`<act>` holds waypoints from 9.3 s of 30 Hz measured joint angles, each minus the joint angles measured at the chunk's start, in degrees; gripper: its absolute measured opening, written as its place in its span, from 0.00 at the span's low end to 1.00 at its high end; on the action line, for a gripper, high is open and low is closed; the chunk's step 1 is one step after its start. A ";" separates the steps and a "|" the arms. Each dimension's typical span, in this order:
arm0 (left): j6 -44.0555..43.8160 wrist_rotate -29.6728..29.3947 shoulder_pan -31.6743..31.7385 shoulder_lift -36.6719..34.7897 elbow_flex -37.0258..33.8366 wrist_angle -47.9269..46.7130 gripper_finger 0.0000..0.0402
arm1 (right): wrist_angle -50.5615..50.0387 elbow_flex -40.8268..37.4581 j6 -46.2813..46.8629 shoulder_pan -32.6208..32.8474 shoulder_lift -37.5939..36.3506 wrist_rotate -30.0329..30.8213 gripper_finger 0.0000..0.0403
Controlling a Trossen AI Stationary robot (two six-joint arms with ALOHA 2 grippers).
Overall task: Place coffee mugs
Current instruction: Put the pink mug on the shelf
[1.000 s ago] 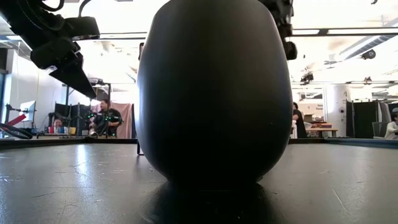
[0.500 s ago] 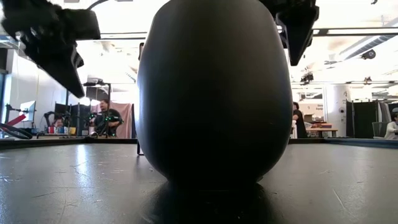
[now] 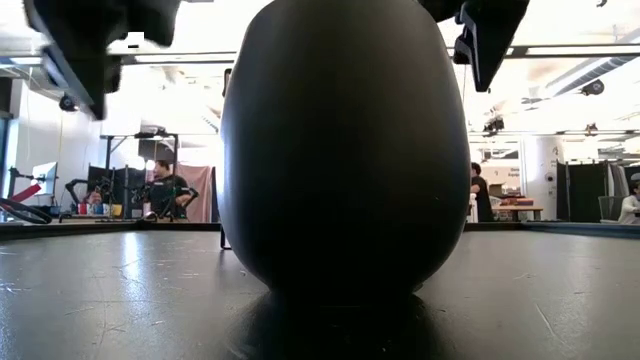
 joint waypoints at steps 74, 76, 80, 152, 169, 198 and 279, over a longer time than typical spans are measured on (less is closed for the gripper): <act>63.04 -11.19 12.40 6.78 -4.82 -7.17 0.02 | 1.66 -7.74 0.56 0.51 -4.32 2.72 0.21; 68.20 -11.40 14.58 6.78 -4.82 -7.18 0.02 | 1.59 -7.74 0.55 0.51 -4.32 2.72 0.21; 76.62 -11.68 17.15 6.78 -4.82 -5.68 0.02 | 1.57 -7.74 0.54 0.51 -4.32 2.72 0.21; 34.32 -8.58 19.74 1.51 -7.97 -7.78 0.05 | 3.15 -7.82 -5.21 0.51 -4.32 2.81 0.21; 64.85 -13.32 31.27 1.78 -8.04 10.84 0.05 | 3.12 -7.87 -2.85 0.51 -4.32 2.77 0.21; 48.03 -16.05 31.76 1.78 -4.61 11.56 0.06 | 3.10 -7.87 -3.49 0.51 -4.32 2.77 0.21; 40.95 -9.14 37.27 10.13 7.40 5.05 0.03 | 3.89 -7.89 -6.48 0.50 -4.32 2.75 0.21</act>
